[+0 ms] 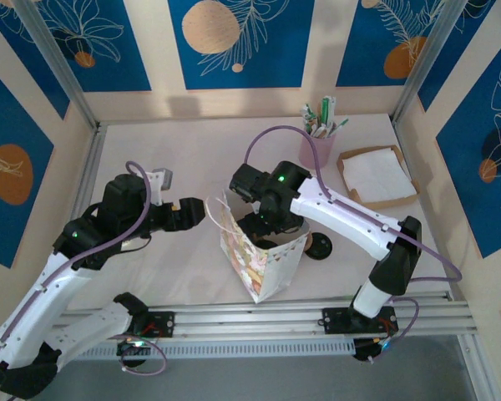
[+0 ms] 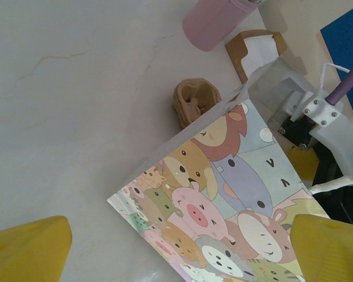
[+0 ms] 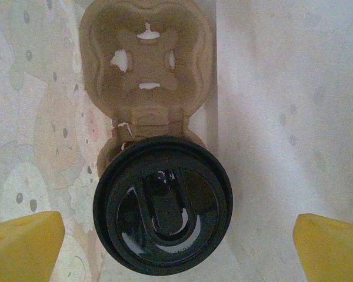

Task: Pack the takeout coffee

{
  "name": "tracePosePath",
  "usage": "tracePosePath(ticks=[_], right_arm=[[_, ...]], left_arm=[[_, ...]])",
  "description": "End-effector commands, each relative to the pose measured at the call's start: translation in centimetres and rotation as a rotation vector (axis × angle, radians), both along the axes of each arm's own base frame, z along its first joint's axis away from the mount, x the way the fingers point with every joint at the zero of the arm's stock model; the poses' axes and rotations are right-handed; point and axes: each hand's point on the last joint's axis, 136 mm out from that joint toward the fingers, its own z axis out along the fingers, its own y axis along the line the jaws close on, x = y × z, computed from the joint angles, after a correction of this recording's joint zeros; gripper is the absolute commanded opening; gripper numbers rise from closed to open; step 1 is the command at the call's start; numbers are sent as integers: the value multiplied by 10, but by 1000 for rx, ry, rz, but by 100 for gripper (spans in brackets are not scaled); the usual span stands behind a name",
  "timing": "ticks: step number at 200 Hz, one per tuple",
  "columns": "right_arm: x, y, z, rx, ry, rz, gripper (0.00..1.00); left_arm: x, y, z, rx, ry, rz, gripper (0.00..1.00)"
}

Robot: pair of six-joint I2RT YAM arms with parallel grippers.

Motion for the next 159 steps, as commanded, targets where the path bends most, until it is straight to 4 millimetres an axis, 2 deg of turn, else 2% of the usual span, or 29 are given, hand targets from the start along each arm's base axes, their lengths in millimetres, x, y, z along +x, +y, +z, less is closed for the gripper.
tracePosePath(ticks=[1,60,136,159], right_arm=[[1,-4,3,8,-11,-20,100],[6,-5,5,3,-25,-32,98],[6,-3,2,-2,-16,-30,98],[5,-2,1,-3,-13,-27,98]], left_arm=[[-3,0,4,-5,-19,-2,95],[-6,0,14,-36,-45,-10,95],[-22,-13,61,-217,-154,-97,96],[-25,-23,67,-266,-136,-138,98]])
